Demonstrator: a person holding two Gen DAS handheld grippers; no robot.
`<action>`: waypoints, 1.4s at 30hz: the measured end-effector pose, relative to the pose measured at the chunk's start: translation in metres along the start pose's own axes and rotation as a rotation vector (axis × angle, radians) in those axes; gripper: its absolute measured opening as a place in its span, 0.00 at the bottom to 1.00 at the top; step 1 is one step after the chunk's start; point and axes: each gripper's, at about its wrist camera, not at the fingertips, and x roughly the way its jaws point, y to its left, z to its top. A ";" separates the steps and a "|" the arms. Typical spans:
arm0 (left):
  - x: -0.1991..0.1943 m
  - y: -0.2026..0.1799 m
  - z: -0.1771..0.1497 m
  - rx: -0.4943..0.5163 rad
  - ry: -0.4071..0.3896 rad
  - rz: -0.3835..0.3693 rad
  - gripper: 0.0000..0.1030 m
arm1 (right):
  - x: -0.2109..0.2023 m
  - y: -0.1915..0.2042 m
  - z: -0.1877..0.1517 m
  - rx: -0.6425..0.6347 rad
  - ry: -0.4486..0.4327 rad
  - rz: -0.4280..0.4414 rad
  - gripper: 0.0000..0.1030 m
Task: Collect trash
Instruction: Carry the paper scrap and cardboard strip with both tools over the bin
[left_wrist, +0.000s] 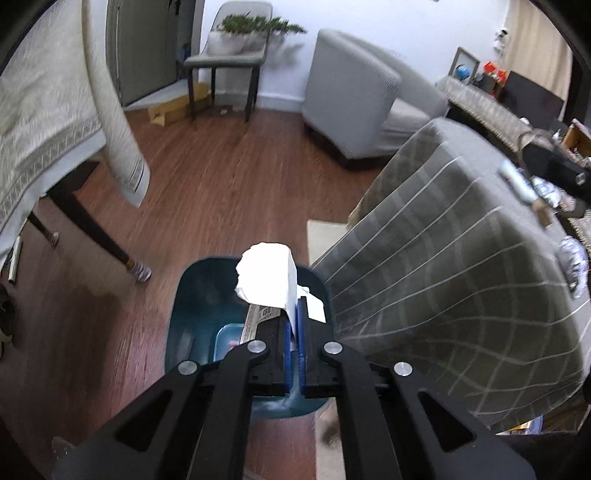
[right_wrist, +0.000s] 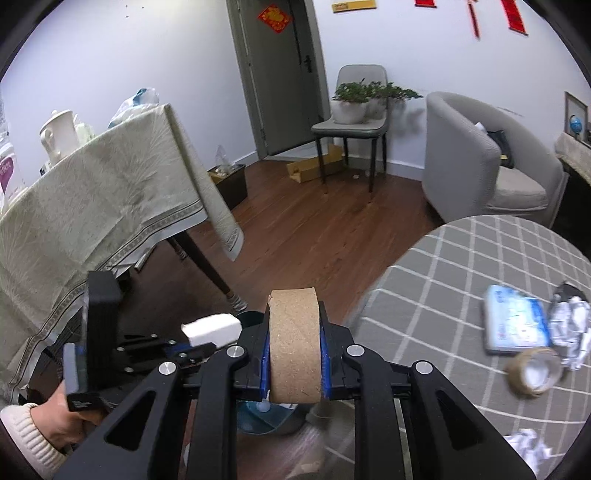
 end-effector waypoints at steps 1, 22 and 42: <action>0.003 0.004 -0.002 -0.003 0.013 0.009 0.04 | 0.004 0.004 0.000 -0.002 0.006 0.005 0.20; -0.013 0.072 -0.015 -0.122 0.003 0.076 0.61 | 0.086 0.056 -0.014 -0.042 0.164 0.041 0.20; -0.094 0.068 0.007 -0.137 -0.233 0.019 0.70 | 0.174 0.067 -0.064 -0.023 0.385 0.031 0.20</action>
